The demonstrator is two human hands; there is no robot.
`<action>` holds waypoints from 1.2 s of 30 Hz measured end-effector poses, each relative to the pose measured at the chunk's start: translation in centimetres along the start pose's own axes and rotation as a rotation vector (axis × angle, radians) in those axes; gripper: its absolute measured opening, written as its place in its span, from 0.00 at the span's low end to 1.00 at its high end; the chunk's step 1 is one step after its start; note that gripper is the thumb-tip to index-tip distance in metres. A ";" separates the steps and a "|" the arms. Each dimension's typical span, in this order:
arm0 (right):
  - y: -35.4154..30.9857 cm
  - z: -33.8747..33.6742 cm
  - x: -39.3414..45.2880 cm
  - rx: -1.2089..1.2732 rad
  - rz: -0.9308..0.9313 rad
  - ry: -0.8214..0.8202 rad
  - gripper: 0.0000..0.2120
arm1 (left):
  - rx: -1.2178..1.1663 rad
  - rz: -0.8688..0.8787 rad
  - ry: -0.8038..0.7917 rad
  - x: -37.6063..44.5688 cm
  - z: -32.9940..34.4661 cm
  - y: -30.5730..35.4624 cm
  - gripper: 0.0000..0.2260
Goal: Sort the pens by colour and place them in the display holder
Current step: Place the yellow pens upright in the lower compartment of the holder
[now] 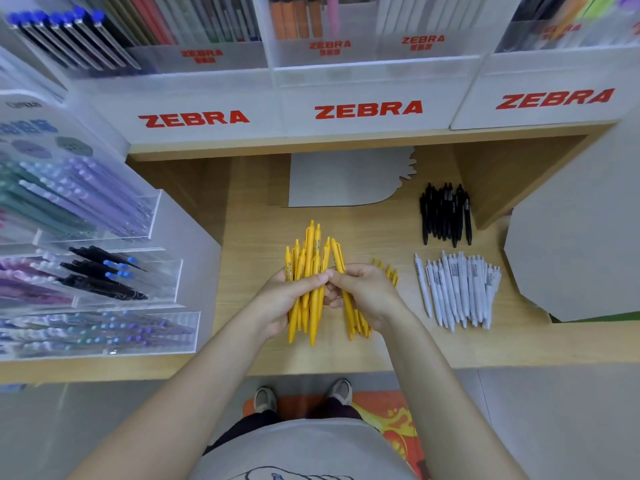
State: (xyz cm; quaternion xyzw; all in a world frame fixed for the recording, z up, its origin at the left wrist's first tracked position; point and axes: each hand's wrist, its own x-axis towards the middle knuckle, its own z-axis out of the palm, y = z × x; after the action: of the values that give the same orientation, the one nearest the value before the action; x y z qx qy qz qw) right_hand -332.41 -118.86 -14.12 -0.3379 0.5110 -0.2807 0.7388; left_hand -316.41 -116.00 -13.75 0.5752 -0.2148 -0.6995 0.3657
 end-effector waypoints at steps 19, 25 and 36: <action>3.7 27.7 -9.1 -0.181 -0.395 0.118 0.16 | 0.064 0.152 -0.249 -17.5 -22.0 0.1 0.13; 6.0 44.2 -10.2 -0.189 -0.383 0.091 0.09 | -0.037 0.174 -0.279 -26.2 -35.7 -0.2 0.11; 4.3 56.4 -9.0 -0.490 -0.401 -0.016 0.15 | -0.441 0.219 -0.131 -30.9 -46.6 2.5 0.10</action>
State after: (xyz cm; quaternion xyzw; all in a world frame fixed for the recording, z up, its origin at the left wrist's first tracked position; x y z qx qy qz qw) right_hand -281.68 -97.43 1.64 -0.6021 0.4808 -0.2867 0.5693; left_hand -268.70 -88.53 -3.41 0.4082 -0.1415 -0.7215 0.5411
